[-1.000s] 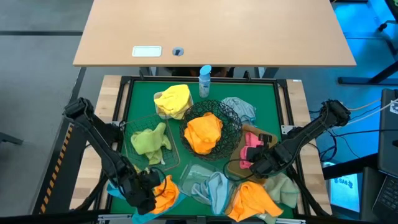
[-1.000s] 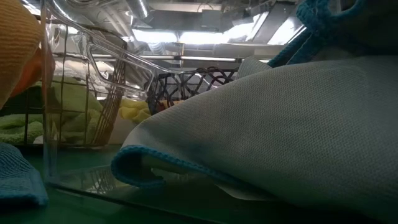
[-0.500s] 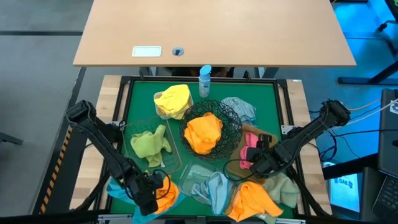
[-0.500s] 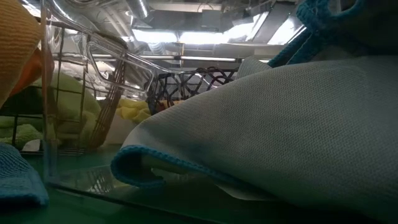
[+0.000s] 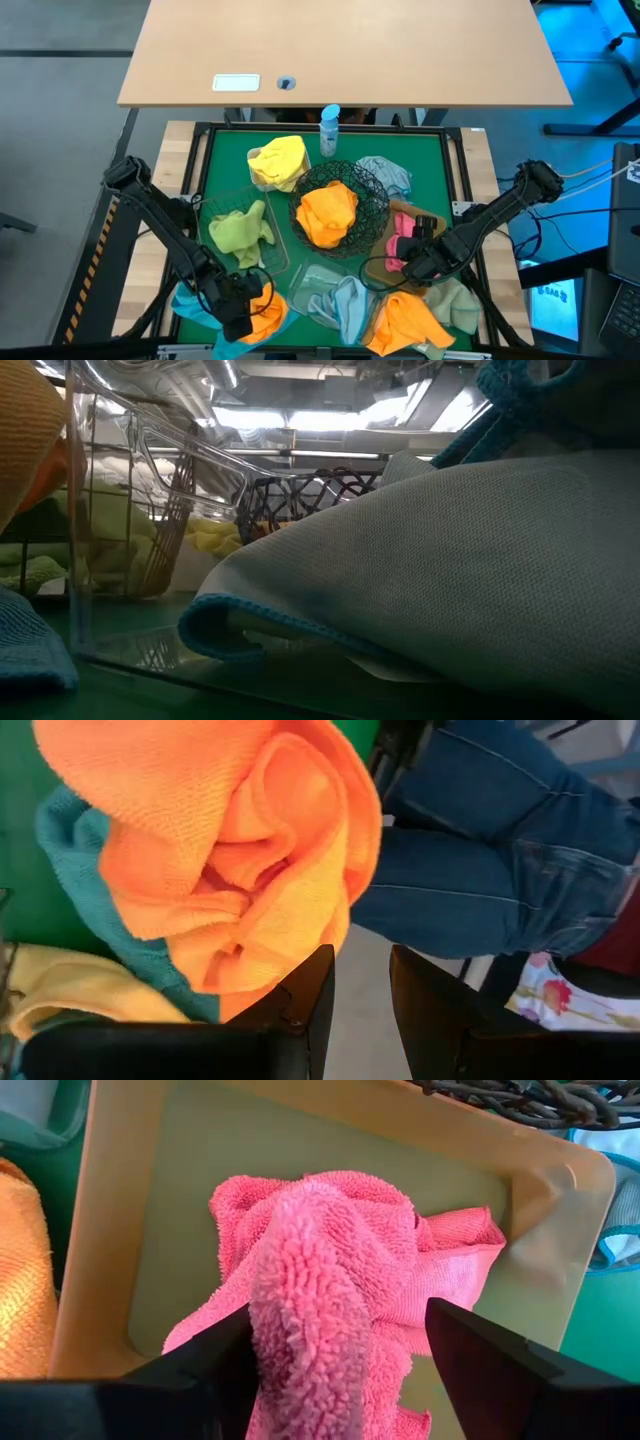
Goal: Sort microfiber towel by color & place in baskets
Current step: Put the pink towel into the orange bin, then put the orange towel into the round wire basket
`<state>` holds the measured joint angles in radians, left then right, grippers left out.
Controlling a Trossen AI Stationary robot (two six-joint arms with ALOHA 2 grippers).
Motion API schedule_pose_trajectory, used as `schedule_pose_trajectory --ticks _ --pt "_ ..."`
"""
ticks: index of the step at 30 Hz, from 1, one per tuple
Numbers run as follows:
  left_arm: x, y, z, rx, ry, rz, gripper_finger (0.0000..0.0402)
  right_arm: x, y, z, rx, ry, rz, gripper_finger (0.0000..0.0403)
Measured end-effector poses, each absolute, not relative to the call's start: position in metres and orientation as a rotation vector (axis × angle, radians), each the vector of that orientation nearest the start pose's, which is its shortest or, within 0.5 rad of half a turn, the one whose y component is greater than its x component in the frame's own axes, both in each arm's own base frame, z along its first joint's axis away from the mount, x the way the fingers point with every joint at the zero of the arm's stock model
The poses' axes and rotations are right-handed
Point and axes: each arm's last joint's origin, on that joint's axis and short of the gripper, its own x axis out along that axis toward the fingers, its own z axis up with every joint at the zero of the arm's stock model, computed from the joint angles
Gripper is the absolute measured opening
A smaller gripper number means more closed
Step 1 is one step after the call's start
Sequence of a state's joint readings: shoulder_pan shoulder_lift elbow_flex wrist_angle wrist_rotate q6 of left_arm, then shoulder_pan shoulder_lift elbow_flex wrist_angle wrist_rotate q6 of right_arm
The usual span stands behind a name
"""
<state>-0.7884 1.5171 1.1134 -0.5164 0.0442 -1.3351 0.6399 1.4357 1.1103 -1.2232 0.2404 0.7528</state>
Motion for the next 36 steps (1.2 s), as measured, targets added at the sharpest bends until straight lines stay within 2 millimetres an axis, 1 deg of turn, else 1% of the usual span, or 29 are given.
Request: schedule_pose_trajectory --ticks 5,10,17,24,31,36 --pt "0.224 -0.2292 0.2559 -0.946 1.187 -0.132 0.0094 0.1944 0.1371 0.2476 -0.027 1.413 -0.203 0.0268" --pt "0.2272 -0.2323 0.2597 -1.041 1.162 -0.136 0.0094 0.1939 0.1379 0.2474 -0.007 1.435 -0.184 0.0268" --pt "0.2266 -0.2318 0.2589 -1.169 1.196 -0.041 0.0094 0.1936 0.1383 0.2473 0.003 1.446 -0.175 0.0268" --pt "0.2261 -0.2314 0.2581 -1.253 1.217 0.03 0.0094 0.1935 0.1385 0.2473 0.002 1.446 -0.174 0.0268" --pt "0.2259 -0.2306 0.2571 -1.298 1.215 0.085 0.0094 0.1935 0.1385 0.2473 0.002 1.446 -0.174 0.0268" --pt "0.2246 -0.2289 0.2549 -1.354 1.226 0.172 0.0095 0.1934 0.1385 0.2473 0.002 1.446 -0.173 0.0268"
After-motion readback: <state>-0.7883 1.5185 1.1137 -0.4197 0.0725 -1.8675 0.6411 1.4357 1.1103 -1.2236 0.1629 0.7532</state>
